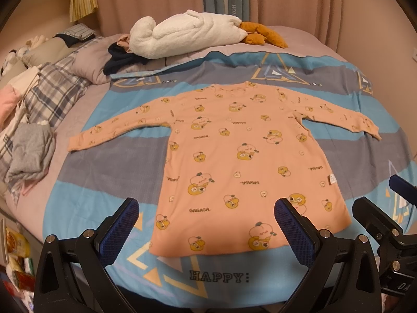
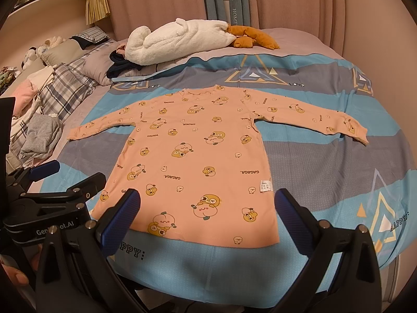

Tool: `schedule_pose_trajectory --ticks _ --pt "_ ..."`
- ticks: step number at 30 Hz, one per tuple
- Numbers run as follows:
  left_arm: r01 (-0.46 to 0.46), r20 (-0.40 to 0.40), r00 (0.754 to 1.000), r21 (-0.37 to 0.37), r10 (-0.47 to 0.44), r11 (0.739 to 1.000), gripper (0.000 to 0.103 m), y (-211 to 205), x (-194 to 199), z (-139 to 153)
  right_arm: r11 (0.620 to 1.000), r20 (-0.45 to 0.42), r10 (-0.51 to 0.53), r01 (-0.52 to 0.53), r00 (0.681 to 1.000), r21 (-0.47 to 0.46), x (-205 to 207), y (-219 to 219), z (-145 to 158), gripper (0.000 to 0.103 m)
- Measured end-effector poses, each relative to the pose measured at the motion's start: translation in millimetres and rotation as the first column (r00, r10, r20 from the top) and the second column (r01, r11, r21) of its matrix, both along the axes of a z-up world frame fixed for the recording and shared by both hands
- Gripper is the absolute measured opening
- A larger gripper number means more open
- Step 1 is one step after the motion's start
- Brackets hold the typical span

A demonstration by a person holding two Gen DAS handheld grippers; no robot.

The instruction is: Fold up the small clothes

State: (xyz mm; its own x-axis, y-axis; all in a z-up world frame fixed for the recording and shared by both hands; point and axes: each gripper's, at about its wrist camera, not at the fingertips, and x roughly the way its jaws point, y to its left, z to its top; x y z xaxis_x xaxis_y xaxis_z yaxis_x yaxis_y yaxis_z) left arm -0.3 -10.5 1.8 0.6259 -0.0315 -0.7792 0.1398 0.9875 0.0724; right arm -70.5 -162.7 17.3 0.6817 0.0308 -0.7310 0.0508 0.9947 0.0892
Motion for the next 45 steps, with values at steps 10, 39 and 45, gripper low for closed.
schedule_pose_trajectory --ticks 10,39,45 --pt "0.000 0.000 1.000 -0.001 0.000 1.000 0.102 -0.4 0.3 0.1 1.000 -0.001 0.000 0.000 1.000 0.000 0.1 -0.6 0.0 0.103" --pt "0.032 -0.194 0.973 -0.422 -0.124 0.906 0.102 3.5 94.3 -75.9 0.581 -0.051 -0.564 0.440 0.824 0.684 21.4 -274.4 -90.5 0.098" --pt "-0.003 -0.202 0.975 -0.441 -0.096 0.897 0.102 -1.8 134.1 -81.7 0.524 -0.068 -0.651 0.512 0.756 0.681 60.1 -333.7 -107.3 0.085"
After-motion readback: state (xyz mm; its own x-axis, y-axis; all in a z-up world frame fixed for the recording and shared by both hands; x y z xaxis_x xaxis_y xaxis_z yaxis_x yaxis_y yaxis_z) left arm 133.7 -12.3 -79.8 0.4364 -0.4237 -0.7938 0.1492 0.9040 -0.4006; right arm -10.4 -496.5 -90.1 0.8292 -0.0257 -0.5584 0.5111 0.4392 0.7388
